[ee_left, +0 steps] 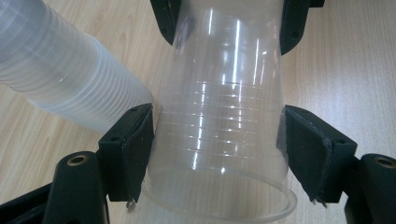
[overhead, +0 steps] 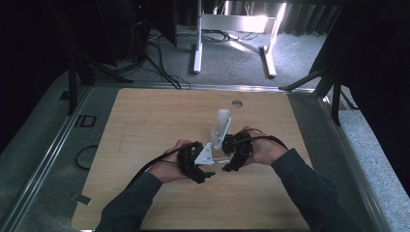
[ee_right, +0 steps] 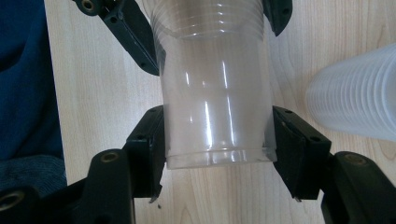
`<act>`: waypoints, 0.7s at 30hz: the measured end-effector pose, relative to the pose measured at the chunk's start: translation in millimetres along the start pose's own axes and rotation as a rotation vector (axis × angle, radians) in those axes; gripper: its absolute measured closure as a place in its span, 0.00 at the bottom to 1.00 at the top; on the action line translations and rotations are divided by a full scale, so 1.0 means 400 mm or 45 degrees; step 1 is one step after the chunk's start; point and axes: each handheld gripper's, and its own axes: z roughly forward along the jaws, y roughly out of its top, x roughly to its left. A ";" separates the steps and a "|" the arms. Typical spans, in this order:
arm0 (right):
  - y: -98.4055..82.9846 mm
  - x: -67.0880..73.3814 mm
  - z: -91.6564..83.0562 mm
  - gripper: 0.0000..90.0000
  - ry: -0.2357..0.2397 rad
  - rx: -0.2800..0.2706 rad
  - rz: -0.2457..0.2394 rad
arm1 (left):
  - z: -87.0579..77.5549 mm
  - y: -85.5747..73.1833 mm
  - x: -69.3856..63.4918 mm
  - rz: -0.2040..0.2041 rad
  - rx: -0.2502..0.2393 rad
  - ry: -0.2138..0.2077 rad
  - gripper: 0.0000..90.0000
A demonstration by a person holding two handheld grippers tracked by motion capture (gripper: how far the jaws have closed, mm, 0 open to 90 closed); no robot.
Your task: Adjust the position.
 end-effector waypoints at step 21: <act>-0.009 -0.004 0.001 0.46 0.007 -0.027 0.011 | -0.015 -0.010 0.005 -0.061 -0.056 0.012 0.20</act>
